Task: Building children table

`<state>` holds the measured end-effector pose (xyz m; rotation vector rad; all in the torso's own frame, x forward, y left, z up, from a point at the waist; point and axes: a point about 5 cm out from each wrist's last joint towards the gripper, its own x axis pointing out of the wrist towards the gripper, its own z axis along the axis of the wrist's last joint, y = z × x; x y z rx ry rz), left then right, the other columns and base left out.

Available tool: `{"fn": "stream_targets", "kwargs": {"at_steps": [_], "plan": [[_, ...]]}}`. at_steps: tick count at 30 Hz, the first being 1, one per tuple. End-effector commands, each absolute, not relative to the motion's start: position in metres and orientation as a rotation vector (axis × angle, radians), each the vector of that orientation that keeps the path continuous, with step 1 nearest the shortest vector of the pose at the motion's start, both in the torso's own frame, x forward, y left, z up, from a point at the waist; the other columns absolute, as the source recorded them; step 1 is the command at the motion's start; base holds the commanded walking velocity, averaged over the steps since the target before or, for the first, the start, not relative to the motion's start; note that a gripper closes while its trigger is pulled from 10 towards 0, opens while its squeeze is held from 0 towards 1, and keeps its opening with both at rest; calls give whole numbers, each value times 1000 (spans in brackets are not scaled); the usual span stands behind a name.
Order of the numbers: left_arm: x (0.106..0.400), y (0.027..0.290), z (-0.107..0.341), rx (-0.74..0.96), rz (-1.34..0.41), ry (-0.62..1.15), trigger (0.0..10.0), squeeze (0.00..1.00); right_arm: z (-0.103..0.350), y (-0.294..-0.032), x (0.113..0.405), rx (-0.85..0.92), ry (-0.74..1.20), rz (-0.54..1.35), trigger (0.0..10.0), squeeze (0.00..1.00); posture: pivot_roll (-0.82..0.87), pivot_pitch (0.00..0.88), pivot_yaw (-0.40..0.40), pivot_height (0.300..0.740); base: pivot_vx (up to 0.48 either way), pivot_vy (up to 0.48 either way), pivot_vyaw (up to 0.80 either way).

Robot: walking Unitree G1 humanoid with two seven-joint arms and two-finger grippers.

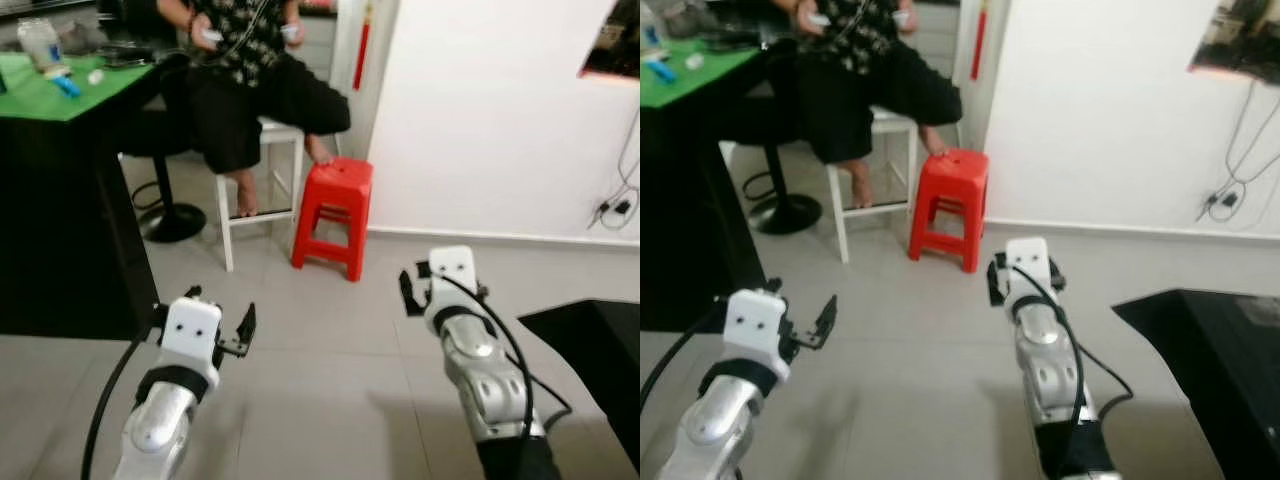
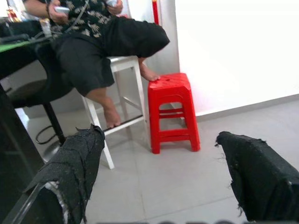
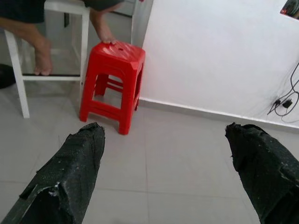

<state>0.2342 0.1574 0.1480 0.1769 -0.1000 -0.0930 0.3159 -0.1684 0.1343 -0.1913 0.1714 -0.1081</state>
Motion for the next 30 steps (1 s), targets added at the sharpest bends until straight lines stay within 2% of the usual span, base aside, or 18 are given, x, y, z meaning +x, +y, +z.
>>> {"fn": "stream_targets", "kwargs": {"at_steps": [1, 8, 30], "plan": [[233, 160, 148, 167, -91, -98, 10000, 0, 135, -164, 317, -186, 168, -96, 10000, 0, 73, 0, -118, 740, 0, 0, 0], [232, 160, 150, 152, -95, -110, 10000, 0, 135, -163, 316, -187, 168, -95, 10000, 0, 74, 0, -119, 740, 71, 0, 0], [232, 160, 150, 127, -109, -112, 10000, 0, 135, -162, 317, -185, 168, -96, 10000, 0, 74, 0, -118, 740, 329, 0, 0]]}}
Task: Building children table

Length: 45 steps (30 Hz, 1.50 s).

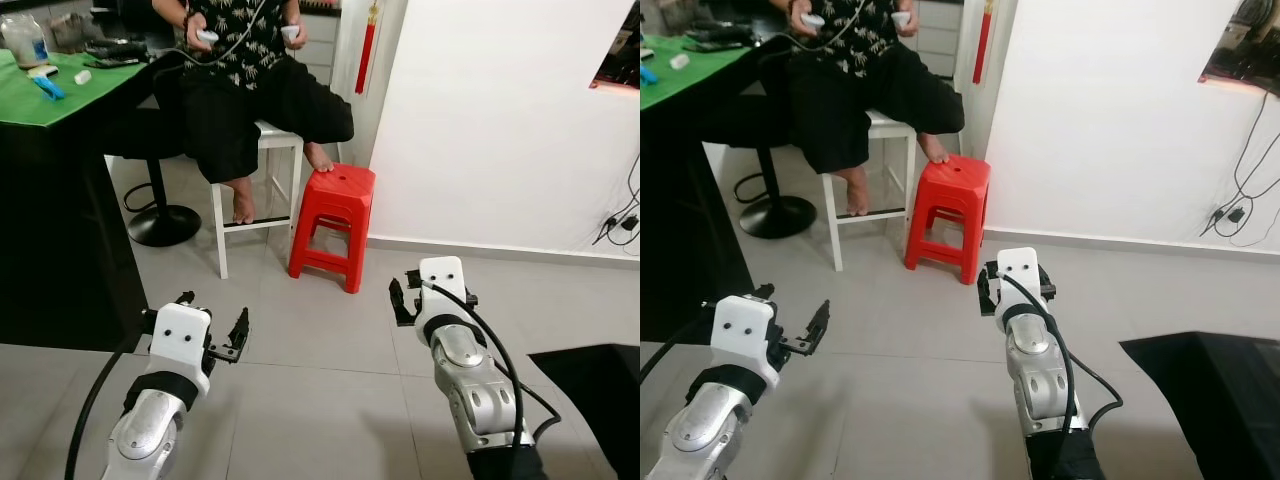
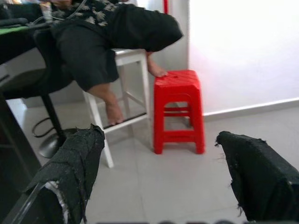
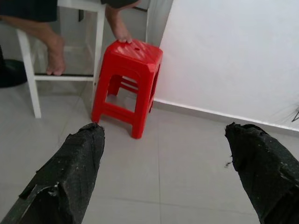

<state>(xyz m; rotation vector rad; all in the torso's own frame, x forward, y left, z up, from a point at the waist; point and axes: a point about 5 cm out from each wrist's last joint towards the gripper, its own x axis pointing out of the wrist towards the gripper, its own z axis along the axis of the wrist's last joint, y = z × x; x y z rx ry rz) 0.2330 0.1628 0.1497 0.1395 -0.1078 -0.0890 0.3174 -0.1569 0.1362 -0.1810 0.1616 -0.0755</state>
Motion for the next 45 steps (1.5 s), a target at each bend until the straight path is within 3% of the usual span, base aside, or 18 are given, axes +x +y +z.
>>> {"fn": "stream_targets", "kwargs": {"at_steps": [1, 33, 45], "plan": [[232, 160, 150, 127, -109, -112, 10000, 0, 135, -162, 317, -185, 168, -96, 10000, 0, 74, 0, -118, 740, 352, 0, 0], [231, 158, 149, 114, -118, -107, 10000, 0, 135, -163, 316, -190, 170, -93, 10000, 0, 71, 0, -117, 740, 368, 0, 0], [230, 157, 145, 106, -117, -82, 10000, 0, 135, -165, 316, -200, 169, -90, 10000, 0, 69, 0, -116, 740, 0, 0, 0]]}}
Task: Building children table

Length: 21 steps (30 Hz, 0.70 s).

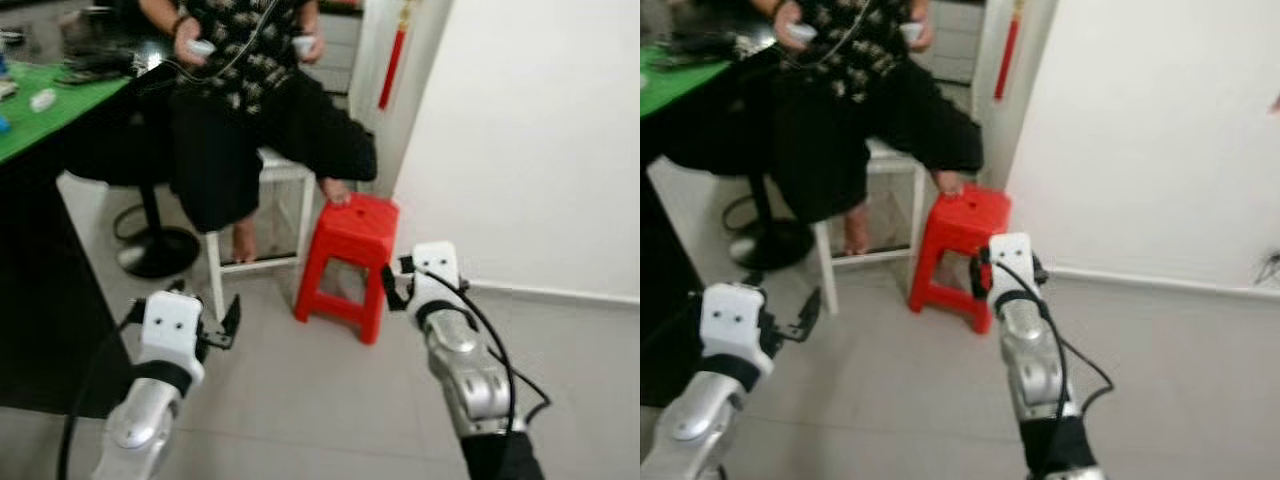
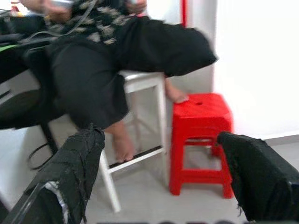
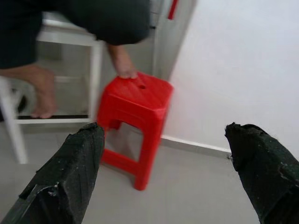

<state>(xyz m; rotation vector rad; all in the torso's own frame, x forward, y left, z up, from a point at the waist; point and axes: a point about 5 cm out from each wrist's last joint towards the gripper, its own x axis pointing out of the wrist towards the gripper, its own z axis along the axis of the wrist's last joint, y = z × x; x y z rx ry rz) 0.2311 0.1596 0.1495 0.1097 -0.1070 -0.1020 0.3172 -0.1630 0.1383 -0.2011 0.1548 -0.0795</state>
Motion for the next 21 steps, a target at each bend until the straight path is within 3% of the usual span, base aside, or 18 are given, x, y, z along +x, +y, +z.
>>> {"fn": "stream_targets", "kwargs": {"at_steps": [1, 12, 21], "plan": [[230, 157, 145, 106, -117, -82, 10000, 0, 135, -165, 316, -200, 169, -90, 10000, 0, 69, 0, -116, 740, 0, 0, 0], [230, 157, 142, 109, -119, -69, 10000, 0, 135, -166, 314, -208, 167, -87, 10000, 0, 57, 0, -111, 740, 0, 0, 0], [234, 153, 137, 88, -145, -45, 10000, 0, 142, -175, 302, -246, 147, -104, 10000, 0, -31, 0, -46, 740, 0, 0, 0]]}}
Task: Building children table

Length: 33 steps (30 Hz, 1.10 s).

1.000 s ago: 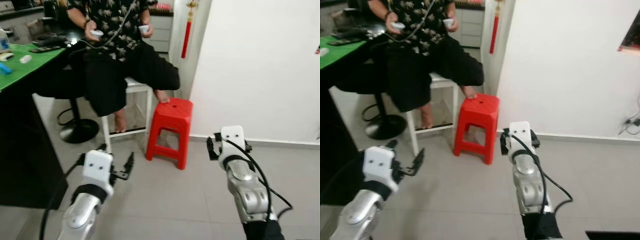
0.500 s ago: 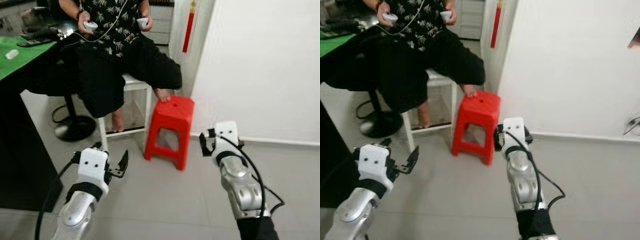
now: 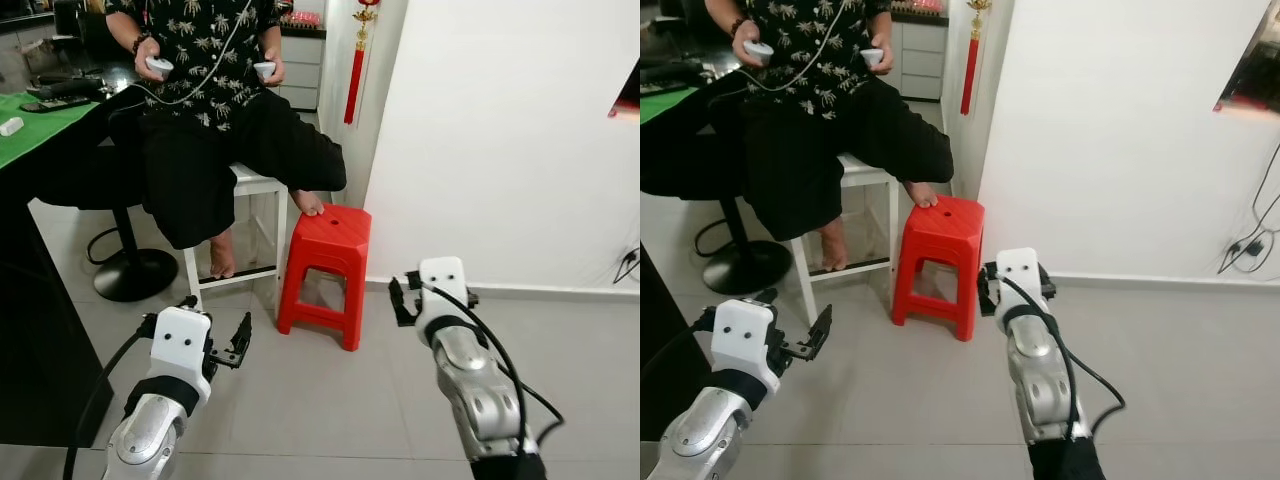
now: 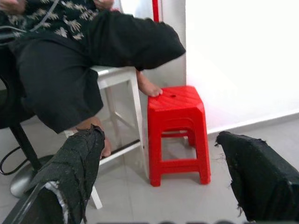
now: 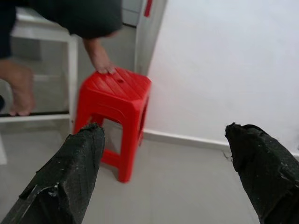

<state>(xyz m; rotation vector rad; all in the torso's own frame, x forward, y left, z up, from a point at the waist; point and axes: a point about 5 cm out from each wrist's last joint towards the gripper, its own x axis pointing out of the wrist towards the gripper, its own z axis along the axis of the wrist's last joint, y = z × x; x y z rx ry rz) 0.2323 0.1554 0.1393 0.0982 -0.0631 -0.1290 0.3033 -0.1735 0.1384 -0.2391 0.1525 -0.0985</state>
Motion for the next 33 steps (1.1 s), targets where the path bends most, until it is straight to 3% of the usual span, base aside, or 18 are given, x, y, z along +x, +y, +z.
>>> {"fn": "stream_targets", "kwargs": {"at_steps": [1, 9, 24, 33], "plan": [[235, 151, 135, 85, -156, -37, 10000, 0, 144, -179, 298, -260, 144, -112, 10000, 0, -63, 0, -21, 740, 0, 0, 0], [238, 145, 133, 76, -188, -25, 10000, 0, 146, -189, 287, -278, 146, -144, 10000, 0, -86, 0, 2, 740, 0, 0, 0], [237, 154, 136, 111, -145, -31, 10000, 0, 143, -175, 282, -242, 149, -91, 10000, 0, -43, 0, -16, 740, 0, 0, 0], [212, 175, 123, 64, -33, 75, 10000, 0, 144, -165, 259, -201, 137, 23, 10000, 0, -5, 0, -45, 740, 0, 0, 0]]}}
